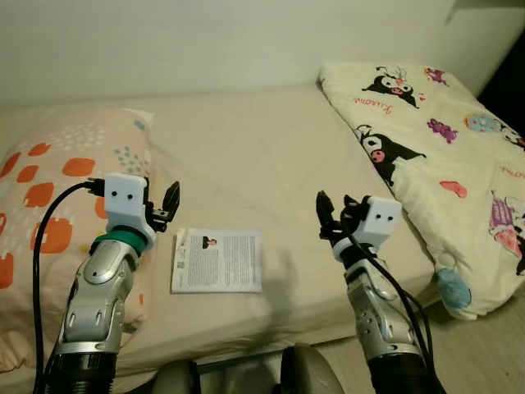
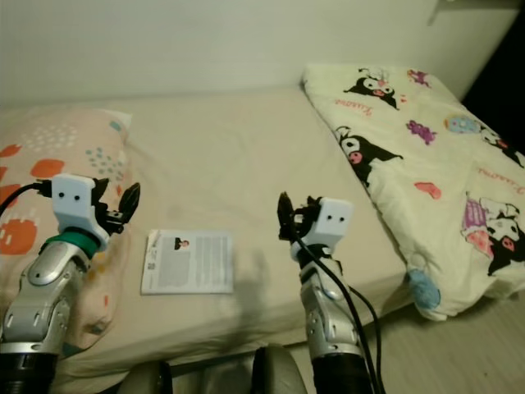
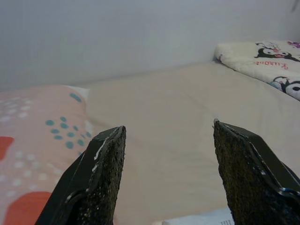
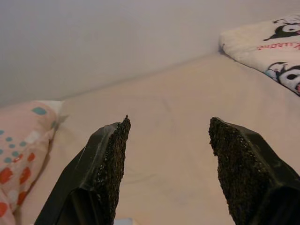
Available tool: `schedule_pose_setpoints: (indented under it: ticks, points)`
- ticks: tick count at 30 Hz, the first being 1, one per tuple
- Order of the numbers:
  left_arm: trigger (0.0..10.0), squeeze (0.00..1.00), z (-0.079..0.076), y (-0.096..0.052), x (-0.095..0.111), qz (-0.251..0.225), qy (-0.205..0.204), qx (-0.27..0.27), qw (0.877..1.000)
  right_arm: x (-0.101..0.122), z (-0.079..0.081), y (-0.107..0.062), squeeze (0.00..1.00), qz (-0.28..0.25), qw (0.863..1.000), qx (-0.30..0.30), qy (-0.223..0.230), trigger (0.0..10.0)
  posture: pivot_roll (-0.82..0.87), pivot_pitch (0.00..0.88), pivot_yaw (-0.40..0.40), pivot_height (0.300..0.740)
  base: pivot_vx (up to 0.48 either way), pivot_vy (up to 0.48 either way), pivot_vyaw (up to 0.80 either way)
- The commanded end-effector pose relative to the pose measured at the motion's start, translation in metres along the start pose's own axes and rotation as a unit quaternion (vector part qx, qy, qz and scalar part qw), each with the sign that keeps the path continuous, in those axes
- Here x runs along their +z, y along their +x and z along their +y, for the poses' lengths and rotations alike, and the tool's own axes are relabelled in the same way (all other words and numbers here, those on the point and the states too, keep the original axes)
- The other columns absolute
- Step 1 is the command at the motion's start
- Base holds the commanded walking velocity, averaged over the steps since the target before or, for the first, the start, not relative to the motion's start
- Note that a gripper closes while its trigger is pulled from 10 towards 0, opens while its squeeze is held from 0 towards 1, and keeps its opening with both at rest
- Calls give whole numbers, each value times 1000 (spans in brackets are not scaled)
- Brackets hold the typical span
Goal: Clean up the room
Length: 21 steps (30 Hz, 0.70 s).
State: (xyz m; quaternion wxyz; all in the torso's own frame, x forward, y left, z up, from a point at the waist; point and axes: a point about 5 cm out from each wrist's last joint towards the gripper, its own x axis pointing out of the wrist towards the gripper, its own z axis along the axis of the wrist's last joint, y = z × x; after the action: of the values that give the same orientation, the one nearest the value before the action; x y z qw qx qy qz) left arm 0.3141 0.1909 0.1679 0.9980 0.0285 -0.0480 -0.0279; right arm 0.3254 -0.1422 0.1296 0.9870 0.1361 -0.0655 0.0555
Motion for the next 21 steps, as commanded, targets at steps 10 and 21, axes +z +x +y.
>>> schedule_pose_setpoints:
  ticks: [10, 21]
  points:
    - [10000, 0, -1, -2, -2, 12, 4, 2, 1000, -8, -2, -1, 0, 13, 1000, -5, 2, 10000, 90, 0, -1, 724, 0, 0, 0]
    - [10000, 0, 6, -5, -12, 33, 7, 20, 999, -11, -3, -2, 0, 16, 1000, -10, 3, 10000, 90, 0, 8, 740, 0, 0, 0]
